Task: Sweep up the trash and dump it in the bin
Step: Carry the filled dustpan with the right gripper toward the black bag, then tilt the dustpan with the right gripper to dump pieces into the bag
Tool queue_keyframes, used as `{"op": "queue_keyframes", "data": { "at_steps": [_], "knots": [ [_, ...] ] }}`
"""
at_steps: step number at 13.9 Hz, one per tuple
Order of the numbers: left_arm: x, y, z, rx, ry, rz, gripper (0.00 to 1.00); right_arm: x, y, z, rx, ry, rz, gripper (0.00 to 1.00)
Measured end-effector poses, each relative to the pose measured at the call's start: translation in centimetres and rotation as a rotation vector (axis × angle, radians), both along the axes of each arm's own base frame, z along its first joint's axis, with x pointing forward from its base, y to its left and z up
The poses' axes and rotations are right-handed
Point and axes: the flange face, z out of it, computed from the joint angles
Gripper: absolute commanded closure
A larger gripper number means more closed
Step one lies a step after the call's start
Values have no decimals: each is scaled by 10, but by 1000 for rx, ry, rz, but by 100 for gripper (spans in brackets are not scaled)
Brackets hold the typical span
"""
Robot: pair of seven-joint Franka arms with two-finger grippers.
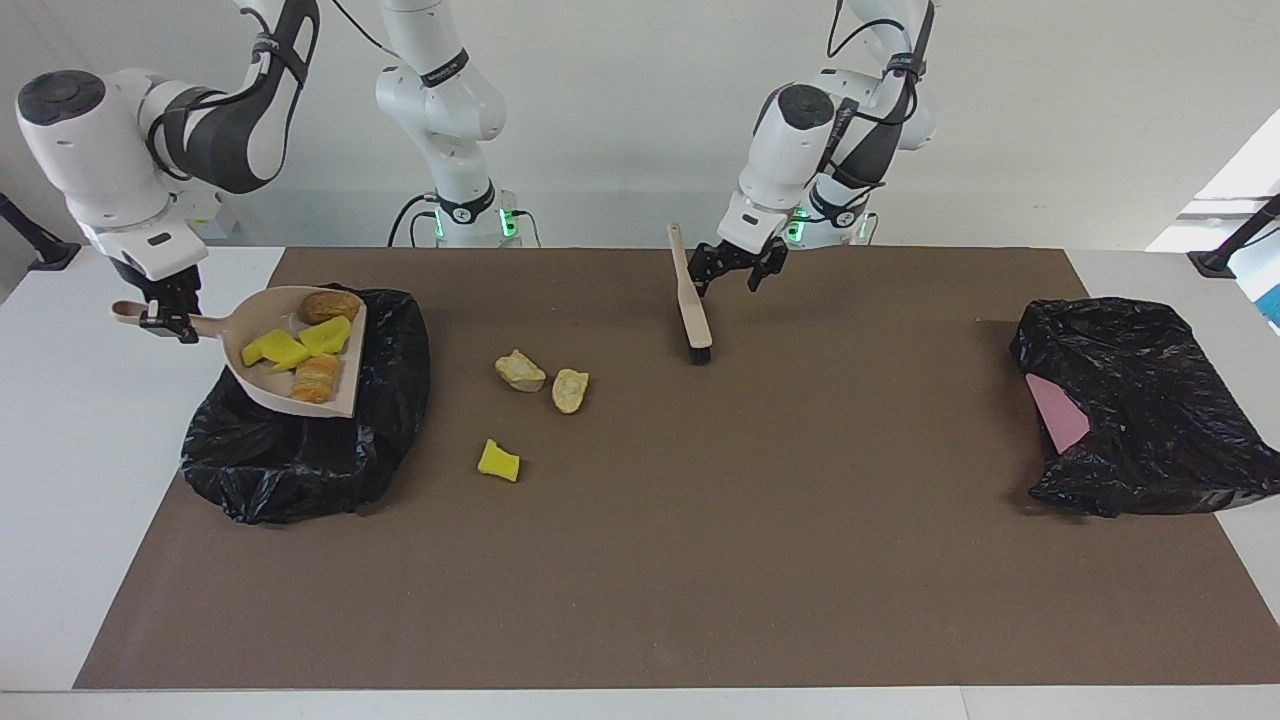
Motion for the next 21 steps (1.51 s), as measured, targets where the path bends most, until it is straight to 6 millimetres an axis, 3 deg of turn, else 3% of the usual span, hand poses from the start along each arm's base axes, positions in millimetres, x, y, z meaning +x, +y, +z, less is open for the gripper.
{"op": "queue_keyframes", "data": {
  "at_steps": [4, 8, 10, 15, 17, 21],
  "knots": [
    [54, 51, 30, 32, -21, -20, 0, 14, 29, -1, -148, 30, 140, 100],
    [124, 110, 68, 33, -30, -18, 0, 25, 64, 2, -280, 47, 228, 100],
    [143, 143, 82, 33, -49, -35, 0, 26, 81, 4, -358, 40, 239, 100],
    [158, 230, 116, 85, -61, -120, 0, 21, 115, 14, -558, 62, 186, 100],
    [157, 241, 128, 137, -51, -159, 0, 15, 126, 22, -629, 71, 128, 100],
    [156, 240, 134, 165, -44, -190, 0, 3, 153, 36, -752, 82, 46, 100]
  ]
}}
